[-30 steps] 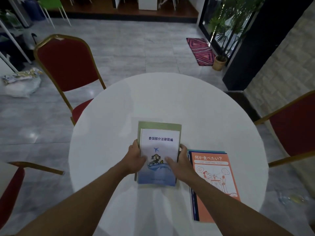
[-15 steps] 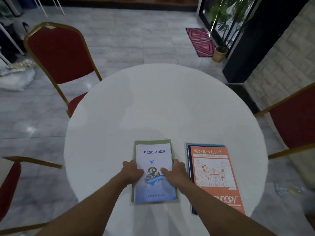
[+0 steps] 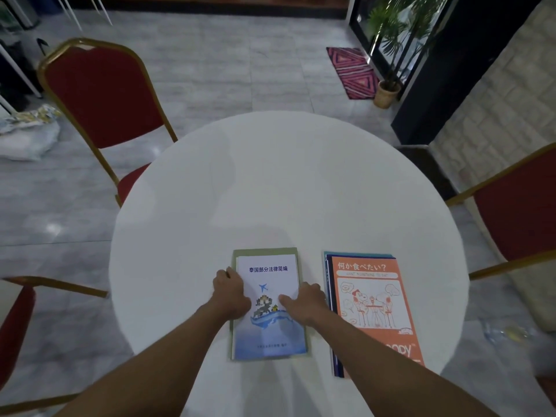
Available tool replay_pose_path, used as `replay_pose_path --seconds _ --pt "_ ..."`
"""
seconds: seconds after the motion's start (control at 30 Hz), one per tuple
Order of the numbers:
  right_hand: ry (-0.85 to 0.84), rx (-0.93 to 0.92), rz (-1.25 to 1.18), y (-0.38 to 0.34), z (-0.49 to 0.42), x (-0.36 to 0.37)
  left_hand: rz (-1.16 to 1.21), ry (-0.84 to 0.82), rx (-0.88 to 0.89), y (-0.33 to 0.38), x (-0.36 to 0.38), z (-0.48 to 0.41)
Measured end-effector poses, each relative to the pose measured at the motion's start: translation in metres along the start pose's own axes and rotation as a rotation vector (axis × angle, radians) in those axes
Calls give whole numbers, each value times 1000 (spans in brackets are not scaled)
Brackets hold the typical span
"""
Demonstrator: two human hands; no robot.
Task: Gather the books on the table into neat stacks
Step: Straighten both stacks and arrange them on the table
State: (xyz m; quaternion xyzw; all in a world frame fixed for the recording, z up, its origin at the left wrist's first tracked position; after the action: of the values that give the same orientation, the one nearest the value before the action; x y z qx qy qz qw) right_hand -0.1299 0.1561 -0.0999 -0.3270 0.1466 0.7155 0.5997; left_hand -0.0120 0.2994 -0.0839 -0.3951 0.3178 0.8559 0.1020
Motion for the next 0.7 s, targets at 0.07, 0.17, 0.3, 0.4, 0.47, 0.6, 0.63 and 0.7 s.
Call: replay_pose_path --seconds 0.07,0.17,0.3,0.4,0.47,0.6,0.63,0.7 --pt "36 -23 -48 2 1 -9 -65 70 70 10 -2 1" --pt "106 -66 -137 12 3 -29 -126 146 175 30 -4 0" --pt "195 -98 -219 41 3 -57 -59 111 267 72 6 -7" --pt "277 -75 -244 72 -4 -77 28 75 323 108 22 -13" --pt "317 -46 -244 95 -11 -88 29 44 325 131 35 -17" --pt "365 53 -189 139 -26 -102 14 -56 243 165 64 -22" --pt "362 79 -187 148 -30 -104 -1 -94 222 170 72 -22" --pt "328 128 -178 164 -36 -105 -18 -164 197 177 88 -22"
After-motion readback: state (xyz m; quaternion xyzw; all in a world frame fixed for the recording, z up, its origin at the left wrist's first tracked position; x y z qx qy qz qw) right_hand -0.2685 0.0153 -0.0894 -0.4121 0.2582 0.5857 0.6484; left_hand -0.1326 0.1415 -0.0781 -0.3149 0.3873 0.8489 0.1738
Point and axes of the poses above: each hand's wrist, its own z-axis away from the middle knuckle, its own x-axis out of the palm, y = z × x, the point moved 1 cm from there along -z, towards the middle knuckle, and after that the axes turned 15 degrees about x, right-handed, at the moved point
